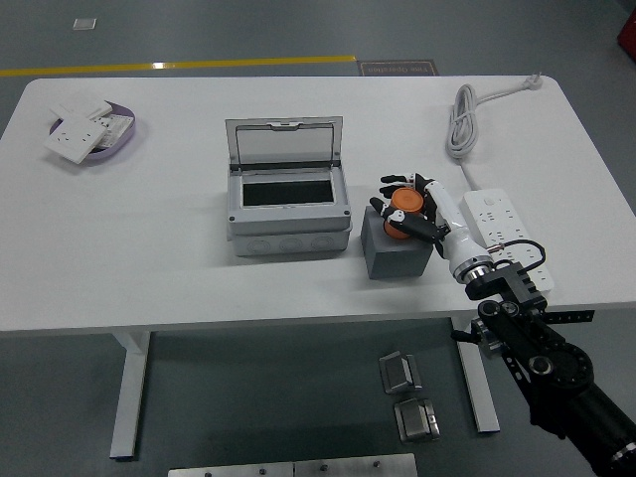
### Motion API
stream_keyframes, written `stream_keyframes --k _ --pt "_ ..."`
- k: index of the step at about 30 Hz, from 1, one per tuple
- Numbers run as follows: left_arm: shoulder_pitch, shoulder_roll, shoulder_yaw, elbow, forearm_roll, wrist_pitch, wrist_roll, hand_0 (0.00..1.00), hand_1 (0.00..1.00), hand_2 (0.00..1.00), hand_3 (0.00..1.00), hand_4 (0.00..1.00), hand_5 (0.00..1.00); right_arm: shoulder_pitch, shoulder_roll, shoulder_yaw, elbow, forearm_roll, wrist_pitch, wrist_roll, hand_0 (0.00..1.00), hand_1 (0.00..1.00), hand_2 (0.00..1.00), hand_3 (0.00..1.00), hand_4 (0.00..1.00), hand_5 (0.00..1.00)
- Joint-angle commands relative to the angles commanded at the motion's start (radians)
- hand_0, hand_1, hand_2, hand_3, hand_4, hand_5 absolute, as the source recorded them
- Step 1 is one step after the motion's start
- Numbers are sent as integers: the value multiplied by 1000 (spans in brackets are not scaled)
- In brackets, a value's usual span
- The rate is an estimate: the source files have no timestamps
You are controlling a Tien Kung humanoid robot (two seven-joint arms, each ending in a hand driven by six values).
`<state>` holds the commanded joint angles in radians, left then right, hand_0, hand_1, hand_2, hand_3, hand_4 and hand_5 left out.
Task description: Pick up the cylinder from the cube,place it in the box,flap close box
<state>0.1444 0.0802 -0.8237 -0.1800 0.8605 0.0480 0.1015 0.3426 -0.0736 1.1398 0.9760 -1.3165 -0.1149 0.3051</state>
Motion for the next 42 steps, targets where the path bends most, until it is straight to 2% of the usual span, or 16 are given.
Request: stream_keyframes --k 10,11,16,17,22,23,28,29,34,35,40,41,42 --pt "0 0 2 0 -2 0 1 586 630 581 619 635 200 -2 3 -10 2 8 -13 2 621 636 591 638 714 147" --pt "-1 0 2 0 -1 0 1 584 628 585 618 635 201 -2 4 -11 2 10 -15 3 618 617 563 629 612 113" --pt "-1 0 5 0 -5 0 1 584 628 585 618 635 201 -6 8 -18 7 26 -24 8 618 617 563 629 612 113" --pt "-1 0 5 0 -6 1 0 584 629 586 621 634 198 -6 9 -20 8 31 -25 10 652 595 537 597 385 5" --pt "0 -1 7 0 -7 1 0 584 629 586 621 634 198 -12 18 -29 14 67 -35 29 652 595 537 597 385 5" --pt "0 -1 8 0 -8 1 0 584 629 585 620 634 197 -12 21 -31 15 72 -37 33 599 564 519 547 150 2" --pt "1 -1 6 0 -6 1 -1 584 629 585 620 634 197 -11 31 -33 13 84 -41 41 599 564 519 547 150 2" --pt "0 -1 6 0 -7 1 -2 585 628 585 622 636 199 -11 32 -33 12 86 -42 43 575 552 510 520 196 2" --pt "-2 0 5 0 -10 1 -6 585 628 585 622 636 199 -9 38 -29 8 92 -50 47 575 552 510 520 196 2" --pt "-1 0 5 0 -10 2 -7 585 628 586 622 638 203 -9 38 -29 8 92 -52 47 570 550 510 515 152 2" --pt "0 0 6 0 -12 3 -8 585 628 586 622 638 203 -4 38 -26 9 87 -65 44 570 550 510 515 152 2" --pt "0 0 7 0 -12 3 -8 585 627 586 622 643 214 -1 37 -26 9 83 -68 43 546 537 501 495 93 2" --pt "0 -1 7 0 -12 3 -8 585 627 586 622 643 214 2 35 -25 10 78 -72 40 546 537 501 495 93 2"
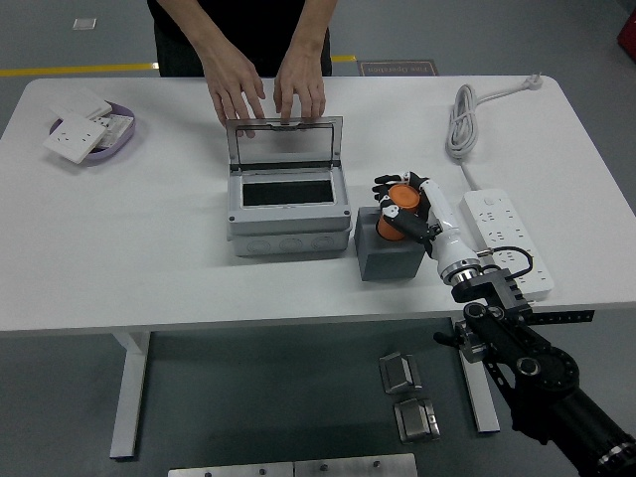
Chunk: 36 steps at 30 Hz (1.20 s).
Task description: Pick up the cylinder from the cube,place it in the box,flap close box
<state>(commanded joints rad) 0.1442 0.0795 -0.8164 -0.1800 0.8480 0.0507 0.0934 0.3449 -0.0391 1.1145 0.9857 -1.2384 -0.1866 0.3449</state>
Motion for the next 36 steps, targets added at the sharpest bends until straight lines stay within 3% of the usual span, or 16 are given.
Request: stream_keyframes --k 10,11,16,17,22,23,31,36 --pt "4 -1 -7 0 10 2 6 585 627 587 623 645 220 94 -54 -63 62 -138 -100 -89 517 521 488 460 80 2" --pt "4 -2 -9 0 11 2 7 585 627 587 624 647 224 111 -55 -80 69 -160 -108 -104 484 504 471 413 97 2" --pt "6 -1 -14 0 15 3 9 585 627 587 624 647 224 204 -30 -176 71 -268 -133 -179 484 504 471 413 97 2" --pt "6 0 -18 0 17 3 9 586 627 588 624 647 225 225 -18 -200 60 -284 -135 -193 336 398 430 358 96 2" --pt "7 3 -35 0 31 3 15 586 627 588 624 647 225 323 39 -311 -9 -342 -149 -242 336 398 430 358 96 2" --pt "7 3 -38 0 34 3 16 586 627 588 623 650 230 343 39 -334 -26 -358 -150 -251 215 297 399 333 36 2" --pt "4 15 -57 0 55 4 25 586 627 588 624 650 233 495 39 -507 -163 -400 -142 -306 178 271 386 329 14 2" --pt "2 20 -63 0 63 4 28 586 627 589 624 650 235 552 39 -601 -230 -381 -132 -323 158 258 374 317 2 2"
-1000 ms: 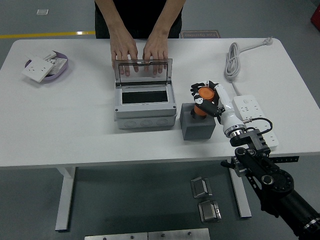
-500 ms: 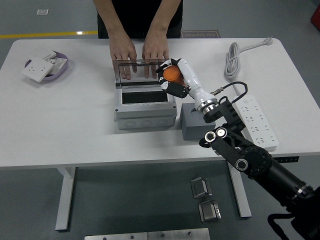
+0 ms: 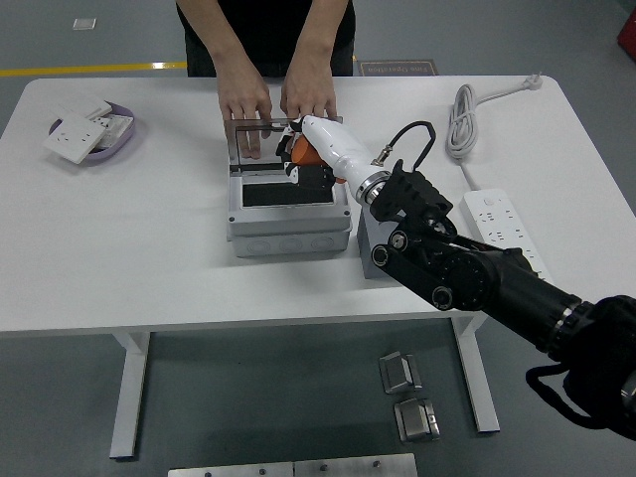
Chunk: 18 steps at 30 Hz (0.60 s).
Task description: Pick up the cylinder from the cube,place it in the box,flap close box
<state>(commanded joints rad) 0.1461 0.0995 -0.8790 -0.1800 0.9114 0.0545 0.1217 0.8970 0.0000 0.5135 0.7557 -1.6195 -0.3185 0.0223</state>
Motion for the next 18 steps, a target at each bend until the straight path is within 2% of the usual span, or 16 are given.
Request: stream_keyframes --k 9,16,17,18 --pt "-6 7 0 0 5 -1 1 586 627 589 624 652 237 44 0 -127 -51 33 20 -7 152 253 370 317 2 2" --pt "-9 11 4 0 4 0 1 586 627 589 624 652 237 69 0 -175 -66 67 43 10 170 262 371 331 9 2" --pt "-10 11 6 0 3 -1 1 586 627 589 624 652 238 71 0 -180 -68 73 45 14 214 289 387 363 26 2" --pt "-10 11 6 0 3 -1 2 586 627 589 624 652 238 73 0 -182 -68 79 47 18 214 289 387 363 26 2"
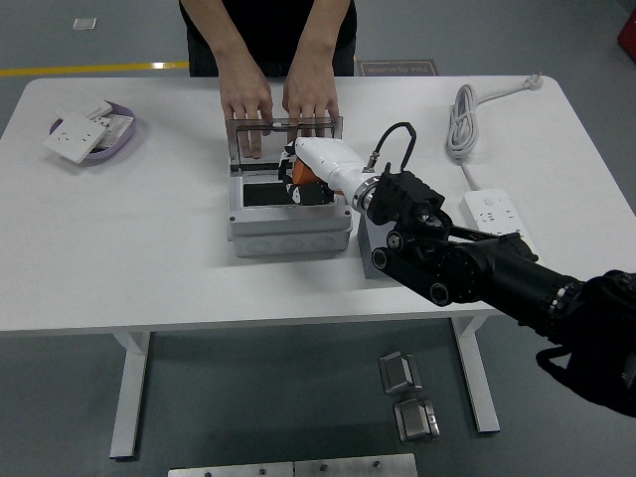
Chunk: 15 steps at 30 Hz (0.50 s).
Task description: Pick up the cylinder from the cube,place it in the box,flap close box
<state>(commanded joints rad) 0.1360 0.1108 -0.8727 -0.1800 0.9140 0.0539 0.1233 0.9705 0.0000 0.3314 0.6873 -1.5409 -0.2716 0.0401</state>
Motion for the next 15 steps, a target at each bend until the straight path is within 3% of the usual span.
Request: stream_keyframes --k 4,5,10,11,15 --pt "0 1 2 0 -1 1 1 586 627 589 624 652 238 8 0 -7 5 24 10 22 214 289 387 363 26 2" --pt "0 1 2 0 -1 1 1 586 627 589 624 652 239 9 0 -8 8 29 13 28 389 414 445 469 120 2" --pt "-2 3 4 0 1 1 2 586 627 589 624 652 239 22 0 -14 6 40 21 53 389 414 445 469 120 2" --pt "-3 3 3 0 2 1 1 586 627 589 624 653 240 25 0 -14 3 40 21 54 727 601 557 575 129 16" --pt "-5 5 6 0 2 0 1 586 627 589 624 653 240 37 0 -19 -15 48 21 57 727 601 557 575 129 16"
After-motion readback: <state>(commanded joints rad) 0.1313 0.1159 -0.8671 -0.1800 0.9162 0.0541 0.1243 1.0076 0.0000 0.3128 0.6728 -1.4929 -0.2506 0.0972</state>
